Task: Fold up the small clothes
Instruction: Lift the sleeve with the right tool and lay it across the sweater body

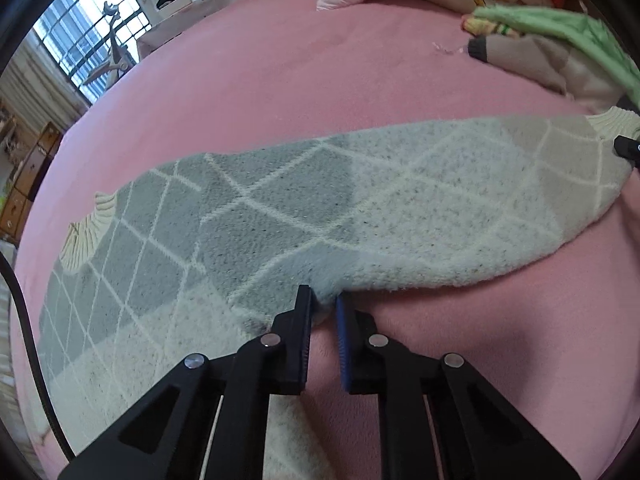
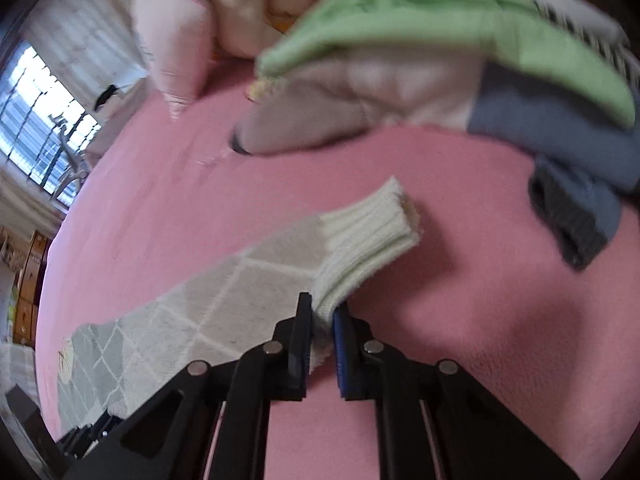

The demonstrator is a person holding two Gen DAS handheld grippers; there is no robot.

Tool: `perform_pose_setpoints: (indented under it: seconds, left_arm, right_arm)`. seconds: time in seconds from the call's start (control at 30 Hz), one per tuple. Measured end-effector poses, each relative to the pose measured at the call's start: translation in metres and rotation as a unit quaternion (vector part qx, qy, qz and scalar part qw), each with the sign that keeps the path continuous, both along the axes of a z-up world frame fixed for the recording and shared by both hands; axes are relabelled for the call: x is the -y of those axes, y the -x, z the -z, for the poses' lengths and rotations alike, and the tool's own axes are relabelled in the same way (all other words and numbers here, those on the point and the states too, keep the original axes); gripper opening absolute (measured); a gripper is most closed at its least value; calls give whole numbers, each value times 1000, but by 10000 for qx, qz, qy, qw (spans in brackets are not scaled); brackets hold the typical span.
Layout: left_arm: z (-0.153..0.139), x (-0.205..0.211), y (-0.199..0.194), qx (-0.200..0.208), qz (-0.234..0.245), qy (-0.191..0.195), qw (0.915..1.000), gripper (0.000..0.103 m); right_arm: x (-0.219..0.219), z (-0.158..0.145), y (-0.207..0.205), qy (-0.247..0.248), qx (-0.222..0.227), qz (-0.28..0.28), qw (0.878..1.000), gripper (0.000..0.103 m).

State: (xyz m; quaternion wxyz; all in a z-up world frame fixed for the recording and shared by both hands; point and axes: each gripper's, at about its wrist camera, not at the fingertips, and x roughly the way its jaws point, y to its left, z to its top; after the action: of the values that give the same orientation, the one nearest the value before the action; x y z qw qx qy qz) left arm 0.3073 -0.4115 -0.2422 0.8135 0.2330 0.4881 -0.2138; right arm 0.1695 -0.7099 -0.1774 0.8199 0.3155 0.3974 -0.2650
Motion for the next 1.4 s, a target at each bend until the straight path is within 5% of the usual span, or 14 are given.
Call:
perform_pose_setpoints:
  seconds: [0.17, 0.37, 0.57, 1.03, 1.4]
  left_arm:
    - [-41, -27, 7, -18, 2, 429, 9991, 20]
    - [-90, -74, 11, 230, -175, 682, 9973, 21]
    - [-117, -112, -5, 160, -599, 1053, 9925, 21]
    - [-140, -214, -14, 260, -1306, 1369, 9816, 21]
    - [-85, -400, -27, -1, -2779, 990, 9555, 21]
  right_arm:
    - [-41, -60, -15, 533, 439, -584, 9959, 9]
    - [-102, -128, -50, 973, 972, -1315, 9817, 9]
    - [-166, -154, -84, 1153, 1092, -2010, 9666, 9]
    - [-304, -154, -124, 448, 1260, -3248, 9363, 9]
    - [-476, -66, -159, 36, 635, -4448, 8934, 9]
